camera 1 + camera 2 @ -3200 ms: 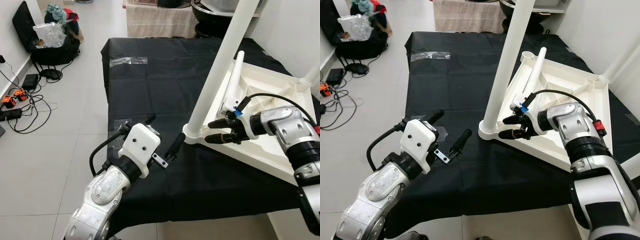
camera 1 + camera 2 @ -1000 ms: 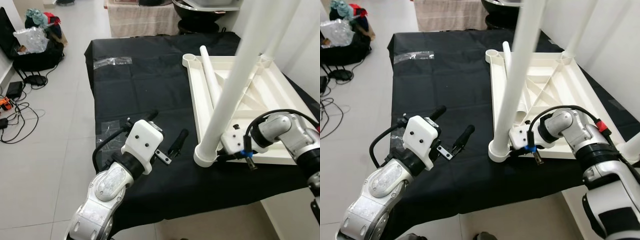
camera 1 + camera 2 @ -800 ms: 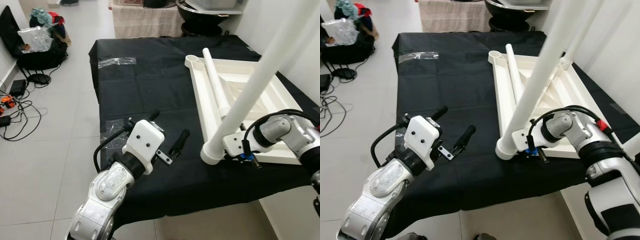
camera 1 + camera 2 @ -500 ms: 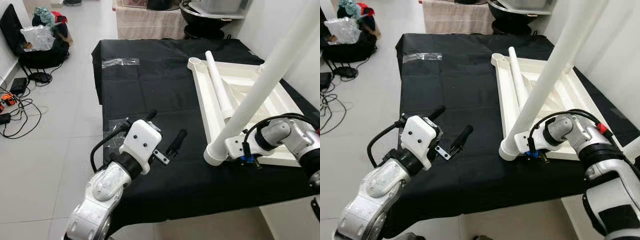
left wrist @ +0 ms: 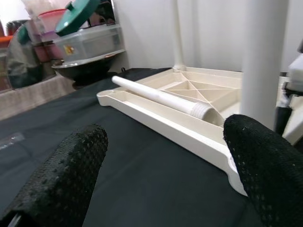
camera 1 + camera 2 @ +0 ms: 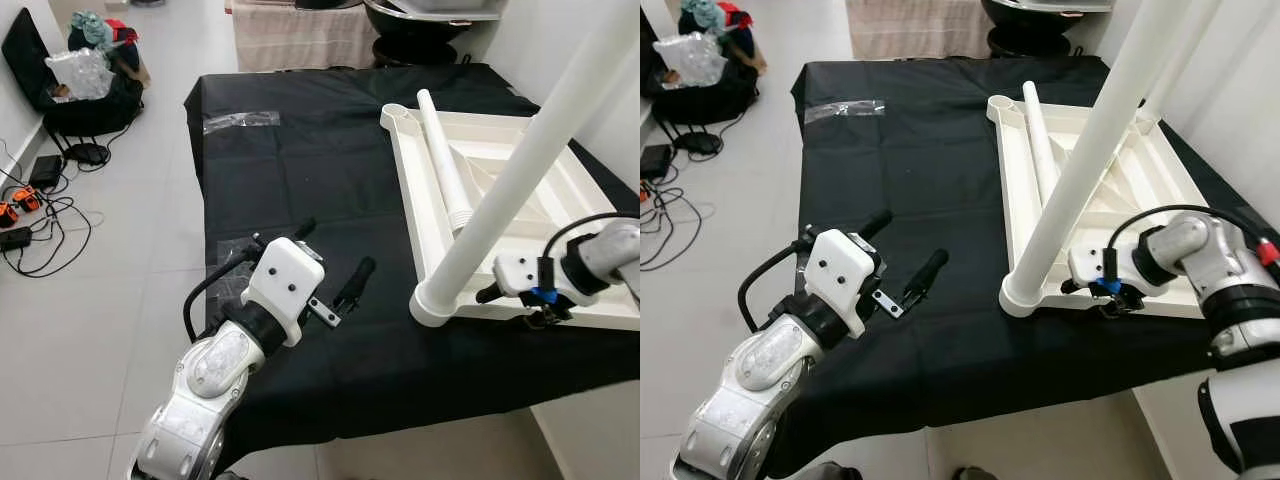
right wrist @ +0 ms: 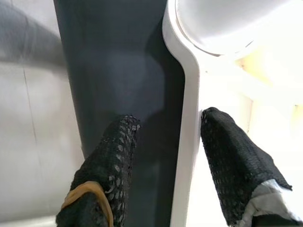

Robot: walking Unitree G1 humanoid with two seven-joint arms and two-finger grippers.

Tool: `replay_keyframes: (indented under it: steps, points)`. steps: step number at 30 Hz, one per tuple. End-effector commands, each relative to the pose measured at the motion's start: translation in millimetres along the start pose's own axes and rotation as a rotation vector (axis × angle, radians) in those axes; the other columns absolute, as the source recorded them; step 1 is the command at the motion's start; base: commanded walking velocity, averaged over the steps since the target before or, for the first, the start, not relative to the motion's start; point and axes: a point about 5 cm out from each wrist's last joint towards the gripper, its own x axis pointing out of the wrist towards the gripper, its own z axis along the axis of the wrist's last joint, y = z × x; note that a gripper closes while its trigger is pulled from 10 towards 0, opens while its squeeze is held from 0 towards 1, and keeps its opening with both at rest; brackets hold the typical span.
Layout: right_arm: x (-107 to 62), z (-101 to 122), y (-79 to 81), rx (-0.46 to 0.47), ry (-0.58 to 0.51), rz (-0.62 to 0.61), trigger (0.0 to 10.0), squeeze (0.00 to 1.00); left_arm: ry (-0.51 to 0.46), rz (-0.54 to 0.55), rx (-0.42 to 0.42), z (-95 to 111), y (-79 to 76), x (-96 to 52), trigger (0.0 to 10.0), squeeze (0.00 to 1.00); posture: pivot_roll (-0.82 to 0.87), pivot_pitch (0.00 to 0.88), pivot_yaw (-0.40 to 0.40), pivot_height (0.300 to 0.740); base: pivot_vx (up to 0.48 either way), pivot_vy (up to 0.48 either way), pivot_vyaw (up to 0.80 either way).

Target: Building children table

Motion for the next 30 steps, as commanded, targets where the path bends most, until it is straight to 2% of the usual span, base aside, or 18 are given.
replay_keyframes:
  steps: [1, 3, 5, 6, 7, 10, 14, 15, 16, 18, 19, 21, 22, 23, 24, 25, 26, 30]
  points:
    - [-6.9, -5, 8.4, 0.019, -0.020, 0.037, 10.0, 0.00, -0.001, -0.012, -0.003, -2, 0.2, -0.6, 10.0, 0.00, -0.01, 0.107, -0.033, 0.740, 0.000, 0.000, 0.00]
    - [-20.8, -2, 14.3, 0.063, -0.136, -0.009, 10.0, 0.00, -0.006, -0.022, -0.001, -2, 0.0, 1.3, 10.0, 0.00, -0.01, 0.090, -0.021, 0.740, 0.000, 0.000, 0.00]
    - [-22.9, 1, 15.1, 0.070, -0.167, -0.019, 10.0, 0.00, -0.007, -0.023, -0.001, -3, 0.2, 1.7, 10.0, 0.00, -0.01, 0.090, -0.021, 0.740, 0.000, 0.000, 0.00]
    - [-27.6, 15, 14.9, 0.114, -0.324, -0.058, 10.0, 0.00, -0.007, -0.023, 0.002, -4, 1.9, 2.4, 10.0, 0.00, -0.02, 0.077, -0.013, 0.740, 0.000, 0.000, 0.00]
    - [-27.6, 15, 14.9, 0.114, -0.324, -0.058, 10.0, 0.00, -0.007, -0.023, 0.002, -4, 1.9, 2.4, 10.0, 0.00, -0.02, 0.077, -0.013, 0.740, 0.000, 0.000, 0.00]
    - [-39.7, 35, 21.2, 0.159, -0.549, -0.086, 10.0, 0.00, -0.006, -0.023, 0.007, -5, 4.1, 3.2, 10.0, 0.00, -0.02, 0.061, 0.000, 0.740, 0.000, 0.000, 0.00]
    - [-43.1, 37, 23.3, 0.175, -0.607, -0.109, 10.0, 0.00, -0.005, -0.023, 0.008, -7, 5.2, 4.0, 10.0, 0.00, -0.02, 0.055, -0.001, 0.740, 0.000, 0.000, 0.00]
    - [-41.8, 44, 37.4, 0.239, -0.744, -0.100, 10.0, 0.00, -0.004, -0.022, 0.012, -8, 7.5, 4.1, 10.0, 0.00, -0.03, 0.040, 0.007, 0.740, 0.000, 0.000, 0.00]
    - [-41.1, 47, 42.9, 0.265, -0.793, -0.091, 10.0, 0.00, -0.004, -0.021, 0.013, -8, 8.2, 4.1, 10.0, 0.00, -0.03, 0.040, 0.007, 0.740, 0.000, 0.000, 0.00]
    - [-29.3, 58, 60.2, 0.340, -0.938, -0.062, 10.0, 0.00, 0.004, -0.016, 0.018, -11, 11.0, 3.9, 10.0, 0.00, -0.03, 0.031, 0.017, 0.740, 0.000, 0.000, 0.00]
    - [-29.3, 58, 60.2, 0.340, -0.938, -0.062, 10.0, 0.00, 0.004, -0.016, 0.018, -11, 11.0, 3.9, 10.0, 0.00, -0.03, 0.031, 0.017, 0.740, 0.000, 0.000, 0.00]
    - [-14.7, 67, 78.0, 0.389, -0.999, -0.036, 10.0, 0.00, 0.010, -0.007, 0.022, -14, 14.0, 3.8, 10.0, 0.00, -0.04, 0.022, 0.024, 0.740, 0.000, 0.000, 0.00]
    - [-4.5, 72, 83.5, 0.440, -1.021, -0.063, 10.0, 0.00, 0.014, 0.003, 0.021, -16, 15.8, 3.4, 10.0, 0.00, -0.04, 0.017, 0.029, 0.740, 0.000, 0.000, 0.00]
    - [-4.5, 72, 83.5, 0.440, -1.021, -0.063, 10.0, 0.00, 0.014, 0.003, 0.021, -16, 15.8, 3.4, 10.0, 0.00, -0.04, 0.017, 0.029, 0.740, 0.000, 0.000, 0.00]
    - [13.4, 85, 85.8, 0.525, -1.054, -0.164, 10.0, 0.00, 0.025, 0.020, 0.022, -19, 19.0, 1.5, 10.0, 0.00, -0.04, 0.012, 0.034, 0.740, 0.000, 0.000, 0.00]
    - [19.5, 92, 85.3, 0.562, -1.066, -0.217, 10.0, 0.00, 0.030, 0.026, 0.023, -21, 20.3, 0.4, 10.0, 0.00, -0.04, 0.012, 0.034, 0.740, 0.000, 0.000, 0.00]
    - [19.5, 92, 85.3, 0.562, -1.066, -0.217, 10.0, 0.00, 0.030, 0.026, 0.023, -21, 20.3, 0.4, 10.0, 0.00, -0.04, 0.012, 0.034, 0.740, 0.000, 0.000, 0.00]
    - [32.4, 125, 69.0, 0.655, -1.164, -0.404, 10.0, 0.00, 0.059, 0.116, 0.012, -28, 32.1, -7.1, 10.0, 0.00, -0.04, 0.010, 0.043, 0.740, 0.000, 0.000, 0.00]
